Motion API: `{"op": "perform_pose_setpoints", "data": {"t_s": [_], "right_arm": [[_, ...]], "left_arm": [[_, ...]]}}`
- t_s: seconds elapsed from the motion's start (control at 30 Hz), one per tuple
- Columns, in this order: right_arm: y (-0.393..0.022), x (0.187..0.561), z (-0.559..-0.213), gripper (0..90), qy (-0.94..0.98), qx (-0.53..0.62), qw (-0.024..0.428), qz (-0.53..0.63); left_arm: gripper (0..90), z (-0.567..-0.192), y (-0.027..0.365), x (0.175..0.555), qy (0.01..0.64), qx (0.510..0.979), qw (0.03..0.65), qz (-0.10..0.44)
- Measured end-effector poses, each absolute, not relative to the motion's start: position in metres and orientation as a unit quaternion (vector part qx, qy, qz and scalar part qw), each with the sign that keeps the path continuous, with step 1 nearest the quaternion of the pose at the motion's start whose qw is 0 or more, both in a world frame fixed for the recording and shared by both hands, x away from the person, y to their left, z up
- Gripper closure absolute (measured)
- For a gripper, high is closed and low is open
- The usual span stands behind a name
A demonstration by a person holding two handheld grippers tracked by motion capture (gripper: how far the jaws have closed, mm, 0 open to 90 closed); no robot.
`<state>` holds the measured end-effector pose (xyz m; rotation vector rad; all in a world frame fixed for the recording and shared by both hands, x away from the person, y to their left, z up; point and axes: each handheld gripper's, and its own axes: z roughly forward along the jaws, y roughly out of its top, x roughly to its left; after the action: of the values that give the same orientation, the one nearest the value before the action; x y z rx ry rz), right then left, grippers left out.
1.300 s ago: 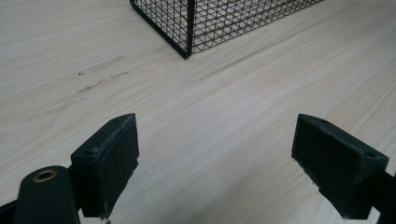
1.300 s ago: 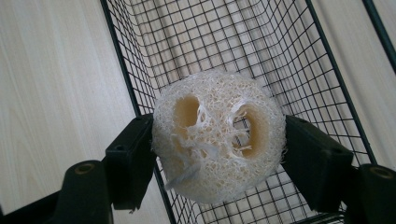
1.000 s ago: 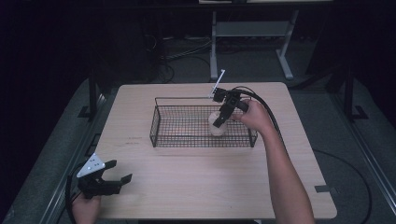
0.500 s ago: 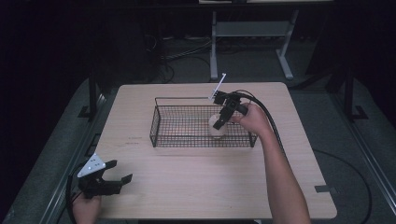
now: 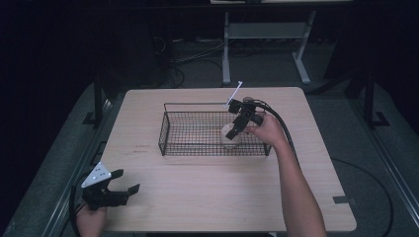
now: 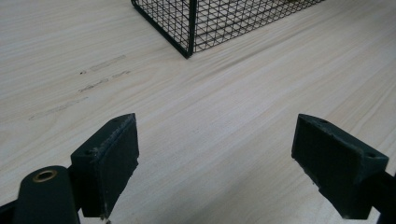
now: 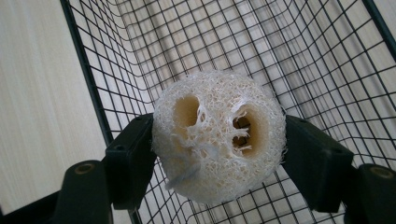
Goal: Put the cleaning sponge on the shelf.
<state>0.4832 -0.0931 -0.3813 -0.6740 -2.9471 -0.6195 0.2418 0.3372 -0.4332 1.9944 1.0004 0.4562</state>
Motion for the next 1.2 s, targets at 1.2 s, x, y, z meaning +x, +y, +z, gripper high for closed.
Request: {"op": "perform_pose_setpoints", "data": {"t_s": [1.2], "right_arm": [[-0.0974,0.4844,-0.3855,20.2,-0.951,-0.236,0.034,-0.198]], "left_arm": [[13.7,-0.4327,0.3361,0.2414,0.398,0.796,0.417,0.182]]}}
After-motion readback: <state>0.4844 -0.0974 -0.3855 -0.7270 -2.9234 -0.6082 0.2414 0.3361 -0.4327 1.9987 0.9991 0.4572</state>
